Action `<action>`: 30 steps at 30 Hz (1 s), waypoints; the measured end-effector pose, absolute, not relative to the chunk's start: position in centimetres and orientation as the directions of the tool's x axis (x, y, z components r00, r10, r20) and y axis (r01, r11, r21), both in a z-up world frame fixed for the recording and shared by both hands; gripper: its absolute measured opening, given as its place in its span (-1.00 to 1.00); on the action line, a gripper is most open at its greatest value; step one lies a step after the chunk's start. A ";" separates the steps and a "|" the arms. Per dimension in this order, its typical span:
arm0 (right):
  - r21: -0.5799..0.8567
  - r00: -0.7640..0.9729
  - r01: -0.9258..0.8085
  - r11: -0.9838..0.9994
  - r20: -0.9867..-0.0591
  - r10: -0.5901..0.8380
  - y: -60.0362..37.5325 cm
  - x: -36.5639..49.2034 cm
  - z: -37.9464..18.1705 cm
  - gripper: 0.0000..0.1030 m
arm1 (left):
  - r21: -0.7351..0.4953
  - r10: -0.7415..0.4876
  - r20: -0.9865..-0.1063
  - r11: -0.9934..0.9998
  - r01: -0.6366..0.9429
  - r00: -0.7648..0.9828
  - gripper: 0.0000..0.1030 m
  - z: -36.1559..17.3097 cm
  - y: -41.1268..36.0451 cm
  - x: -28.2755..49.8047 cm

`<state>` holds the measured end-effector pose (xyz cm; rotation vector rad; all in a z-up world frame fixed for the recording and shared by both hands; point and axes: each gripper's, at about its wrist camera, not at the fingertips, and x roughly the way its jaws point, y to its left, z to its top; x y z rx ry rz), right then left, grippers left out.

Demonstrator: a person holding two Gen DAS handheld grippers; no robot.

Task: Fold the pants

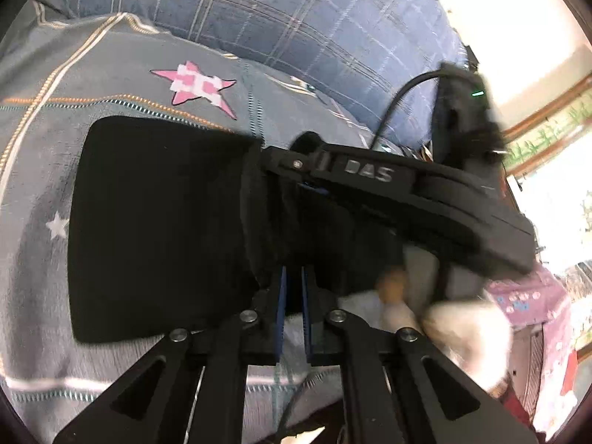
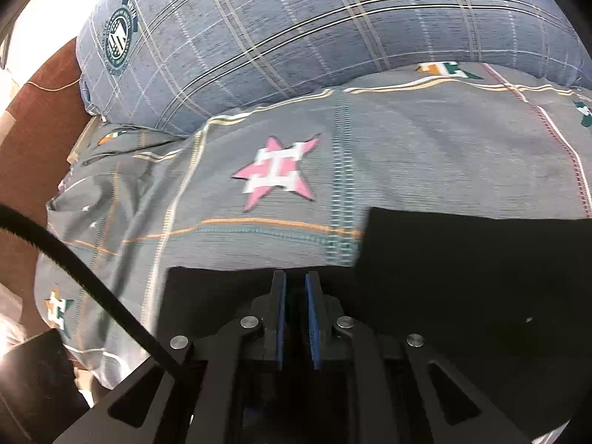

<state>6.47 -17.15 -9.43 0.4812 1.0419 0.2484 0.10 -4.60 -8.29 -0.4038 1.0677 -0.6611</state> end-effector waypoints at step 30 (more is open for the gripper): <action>0.730 0.608 0.147 0.668 -0.599 0.521 -21.3 1.2 -11.1 -0.32 | -0.580 -0.535 -0.698 0.812 0.064 0.476 -0.04 -8.1 7.9 -4.7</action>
